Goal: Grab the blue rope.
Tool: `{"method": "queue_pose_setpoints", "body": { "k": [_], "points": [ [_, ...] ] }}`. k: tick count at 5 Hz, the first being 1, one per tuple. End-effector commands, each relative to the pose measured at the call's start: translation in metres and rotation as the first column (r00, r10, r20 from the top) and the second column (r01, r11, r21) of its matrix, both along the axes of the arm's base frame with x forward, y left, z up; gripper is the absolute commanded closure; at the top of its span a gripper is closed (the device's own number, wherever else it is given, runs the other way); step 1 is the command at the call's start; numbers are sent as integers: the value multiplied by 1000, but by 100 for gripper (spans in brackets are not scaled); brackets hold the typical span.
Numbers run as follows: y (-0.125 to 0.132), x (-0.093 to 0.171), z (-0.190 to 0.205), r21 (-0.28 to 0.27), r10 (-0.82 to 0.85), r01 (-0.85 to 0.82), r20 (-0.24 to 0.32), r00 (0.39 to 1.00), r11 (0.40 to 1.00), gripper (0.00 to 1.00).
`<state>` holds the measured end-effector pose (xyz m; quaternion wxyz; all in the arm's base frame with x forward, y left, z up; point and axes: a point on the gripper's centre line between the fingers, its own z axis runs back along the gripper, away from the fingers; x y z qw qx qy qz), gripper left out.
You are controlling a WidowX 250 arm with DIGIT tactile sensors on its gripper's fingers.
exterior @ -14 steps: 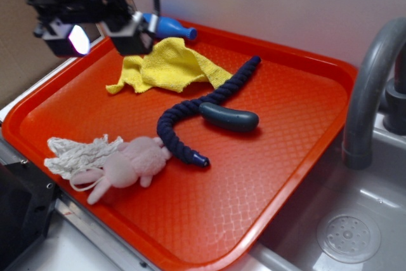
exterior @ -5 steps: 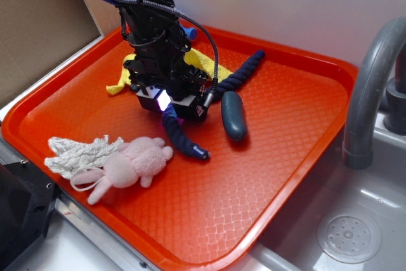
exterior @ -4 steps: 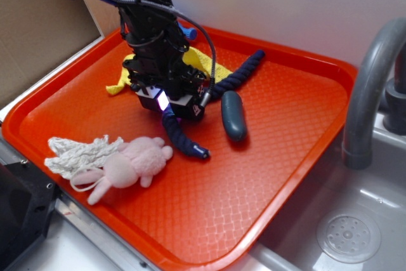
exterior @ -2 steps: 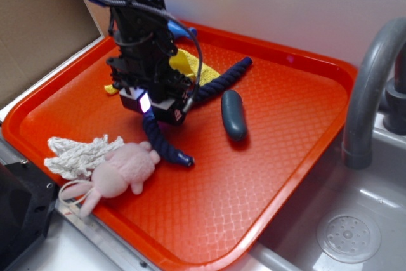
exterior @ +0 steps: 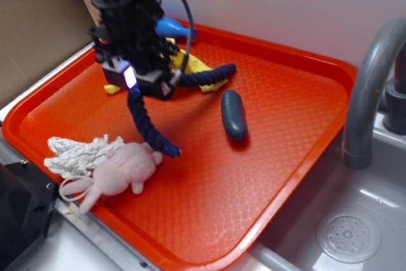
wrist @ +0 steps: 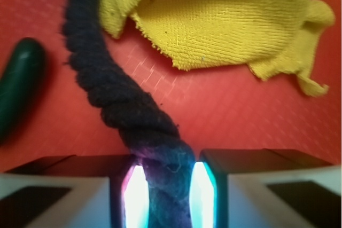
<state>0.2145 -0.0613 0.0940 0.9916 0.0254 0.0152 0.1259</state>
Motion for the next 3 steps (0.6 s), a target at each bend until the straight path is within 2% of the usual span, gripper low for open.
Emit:
{"method": "queue_pose_setpoints", "body": {
  "k": [1, 2, 3],
  "points": [
    [-18, -7, 92, -119, -21, 28, 59, 998, 992, 100],
    [-19, -6, 109, -105, -19, 26, 64, 998, 994, 100],
    [-16, -5, 112, -148, -56, 61, 38, 998, 987, 100]
  ]
}}
